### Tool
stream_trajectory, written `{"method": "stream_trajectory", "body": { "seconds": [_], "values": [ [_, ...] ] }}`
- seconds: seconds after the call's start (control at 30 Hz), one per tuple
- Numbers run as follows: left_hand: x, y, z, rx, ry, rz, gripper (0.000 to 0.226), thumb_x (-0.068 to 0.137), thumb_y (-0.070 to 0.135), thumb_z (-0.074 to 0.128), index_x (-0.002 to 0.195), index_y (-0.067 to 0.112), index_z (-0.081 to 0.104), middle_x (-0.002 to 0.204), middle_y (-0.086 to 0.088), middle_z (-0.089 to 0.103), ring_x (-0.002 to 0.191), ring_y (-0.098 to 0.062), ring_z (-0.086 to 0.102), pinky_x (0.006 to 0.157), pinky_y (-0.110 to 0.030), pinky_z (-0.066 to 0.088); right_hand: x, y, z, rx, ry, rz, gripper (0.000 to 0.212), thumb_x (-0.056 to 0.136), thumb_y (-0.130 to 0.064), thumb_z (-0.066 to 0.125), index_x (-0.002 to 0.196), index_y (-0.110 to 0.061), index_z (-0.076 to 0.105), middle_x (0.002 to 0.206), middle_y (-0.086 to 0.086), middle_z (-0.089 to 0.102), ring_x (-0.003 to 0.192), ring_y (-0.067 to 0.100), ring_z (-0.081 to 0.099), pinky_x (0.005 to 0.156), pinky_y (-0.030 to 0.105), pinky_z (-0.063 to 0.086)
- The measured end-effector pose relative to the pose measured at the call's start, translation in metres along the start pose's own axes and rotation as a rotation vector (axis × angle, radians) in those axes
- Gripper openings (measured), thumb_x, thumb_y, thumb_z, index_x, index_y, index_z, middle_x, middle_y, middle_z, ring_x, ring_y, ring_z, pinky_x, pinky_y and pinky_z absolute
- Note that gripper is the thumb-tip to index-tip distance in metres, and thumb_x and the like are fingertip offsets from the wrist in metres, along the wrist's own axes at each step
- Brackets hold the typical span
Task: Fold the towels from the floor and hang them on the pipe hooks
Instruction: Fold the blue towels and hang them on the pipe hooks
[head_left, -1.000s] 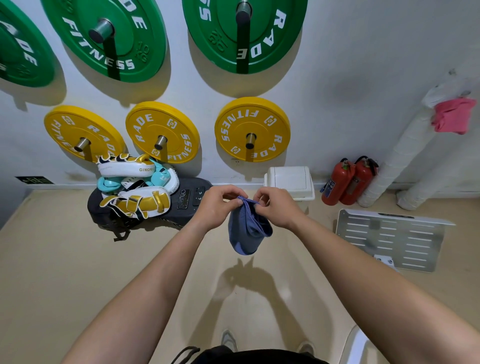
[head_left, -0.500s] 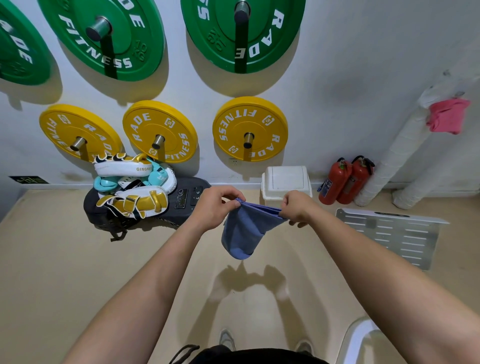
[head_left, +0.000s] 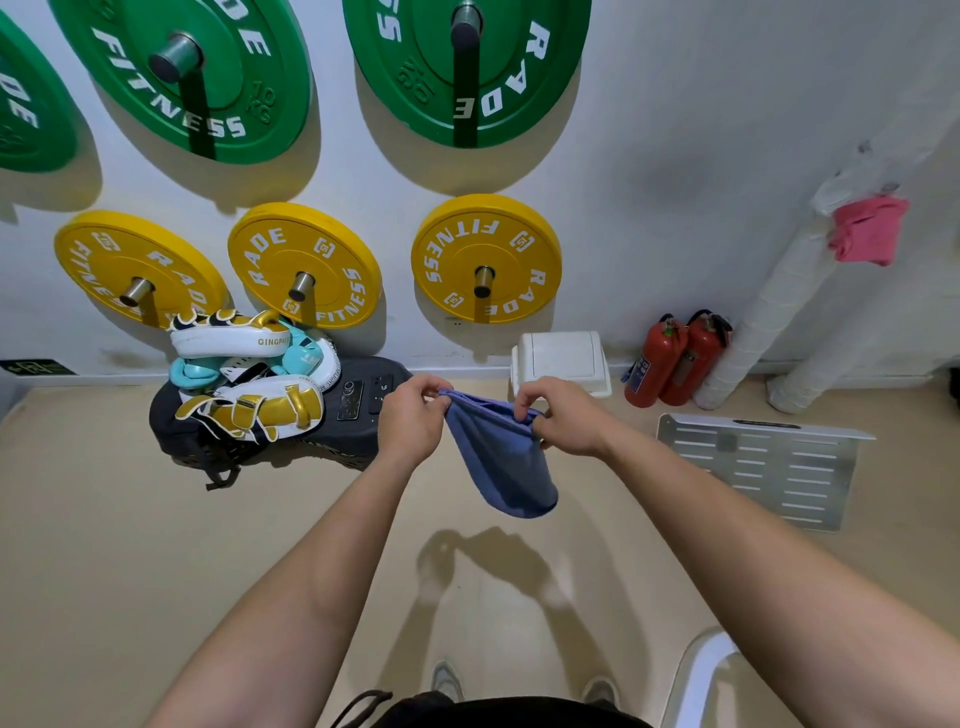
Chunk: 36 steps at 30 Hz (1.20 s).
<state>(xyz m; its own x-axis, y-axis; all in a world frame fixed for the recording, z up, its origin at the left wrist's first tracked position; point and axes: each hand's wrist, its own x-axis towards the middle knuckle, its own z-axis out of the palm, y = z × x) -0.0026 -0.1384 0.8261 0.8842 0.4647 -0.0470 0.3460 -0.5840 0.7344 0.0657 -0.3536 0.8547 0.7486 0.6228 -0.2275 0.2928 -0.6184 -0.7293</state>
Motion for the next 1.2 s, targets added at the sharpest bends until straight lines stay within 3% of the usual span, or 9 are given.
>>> {"method": "stream_trajectory", "body": {
  "seconds": [0.13,0.3,0.5,0.6,0.77,0.87,0.97,1.13,1.2],
  "values": [
    [0.001,0.009,-0.003,-0.025,0.039,0.074,0.013,0.090,0.017,0.066,0.090,0.030,0.070,0.085,0.011,0.071,0.083,-0.011,0.065,0.079,-0.032,0.053,-0.004,0.010,-0.005,-0.148,0.048,0.050,0.026,0.081,-0.006,0.053,0.071,-0.026,0.065,0.082,-0.001,0.071,0.072,0.016,0.065,0.068,0.031,0.055],
    [0.000,0.022,-0.004,0.015,0.045,0.120,0.013,0.094,0.018,0.063,0.093,0.030,0.069,0.088,0.009,0.069,0.083,-0.009,0.063,0.072,-0.028,0.051,-0.015,0.012,-0.008,-0.282,-0.053,0.051,0.024,0.084,-0.010,0.046,0.070,-0.023,0.061,0.073,-0.003,0.061,0.071,0.019,0.056,0.059,0.027,0.040],
    [0.001,0.018,-0.005,0.107,0.031,0.079,0.012,0.096,0.021,0.059,0.093,0.030,0.065,0.091,0.008,0.069,0.085,-0.017,0.062,0.073,-0.035,0.052,-0.018,0.001,-0.017,-0.205,0.106,0.010,0.020,0.081,-0.033,0.075,0.070,-0.024,0.061,0.077,-0.002,0.064,0.073,0.015,0.060,0.061,0.028,0.048],
    [-0.001,0.015,-0.001,0.055,0.020,0.020,0.013,0.095,0.018,0.059,0.092,0.030,0.064,0.090,0.006,0.069,0.087,-0.020,0.064,0.079,-0.040,0.055,-0.015,-0.007,-0.023,-0.169,0.190,0.018,0.016,0.083,-0.027,0.076,0.078,-0.018,0.064,0.079,-0.002,0.063,0.072,0.016,0.057,0.057,0.026,0.044],
    [-0.006,0.025,-0.003,-0.136,-0.076,0.041,0.008,0.097,0.015,0.054,0.102,0.017,0.061,0.088,0.002,0.066,0.086,-0.016,0.061,0.071,-0.026,0.047,-0.019,-0.008,-0.040,-0.036,0.203,-0.003,0.028,0.084,-0.010,0.067,0.105,-0.026,0.058,0.090,-0.006,0.061,0.073,0.017,0.060,0.060,0.025,0.046],
    [-0.011,0.038,-0.005,-0.203,-0.143,0.094,0.009,0.100,0.017,0.051,0.105,0.013,0.058,0.081,0.004,0.061,0.077,-0.012,0.054,0.065,-0.023,0.042,-0.016,-0.011,-0.050,-0.131,0.082,-0.002,0.016,0.083,-0.007,0.054,0.087,-0.015,0.067,0.086,0.003,0.066,0.079,0.019,0.060,0.063,0.027,0.045],
    [-0.017,0.052,-0.004,-0.252,-0.144,0.127,0.011,0.103,0.023,0.046,0.108,0.016,0.053,0.086,0.004,0.059,0.079,-0.009,0.053,0.064,-0.023,0.041,-0.011,-0.019,-0.057,-0.075,0.169,0.036,0.014,0.086,-0.012,0.049,0.078,-0.007,0.060,0.076,0.004,0.061,0.072,0.019,0.052,0.060,0.032,0.038],
    [-0.017,0.058,-0.004,-0.328,-0.040,0.160,0.012,0.105,0.027,0.040,0.115,0.022,0.045,0.104,-0.002,0.063,0.095,-0.017,0.060,0.078,-0.037,0.052,-0.006,-0.029,-0.073,-0.171,0.130,-0.015,0.023,0.098,-0.009,0.047,0.111,-0.017,0.066,0.104,-0.002,0.064,0.095,0.017,0.058,0.076,0.029,0.041],
    [-0.016,0.058,-0.004,-0.414,-0.078,0.118,0.018,0.101,0.034,0.048,0.116,0.025,0.046,0.106,-0.002,0.066,0.098,-0.019,0.064,0.085,-0.046,0.056,-0.004,-0.033,-0.078,-0.162,0.141,-0.045,0.024,0.099,-0.007,0.047,0.110,-0.018,0.066,0.105,-0.002,0.064,0.097,0.017,0.058,0.079,0.027,0.041]
  ]
}}
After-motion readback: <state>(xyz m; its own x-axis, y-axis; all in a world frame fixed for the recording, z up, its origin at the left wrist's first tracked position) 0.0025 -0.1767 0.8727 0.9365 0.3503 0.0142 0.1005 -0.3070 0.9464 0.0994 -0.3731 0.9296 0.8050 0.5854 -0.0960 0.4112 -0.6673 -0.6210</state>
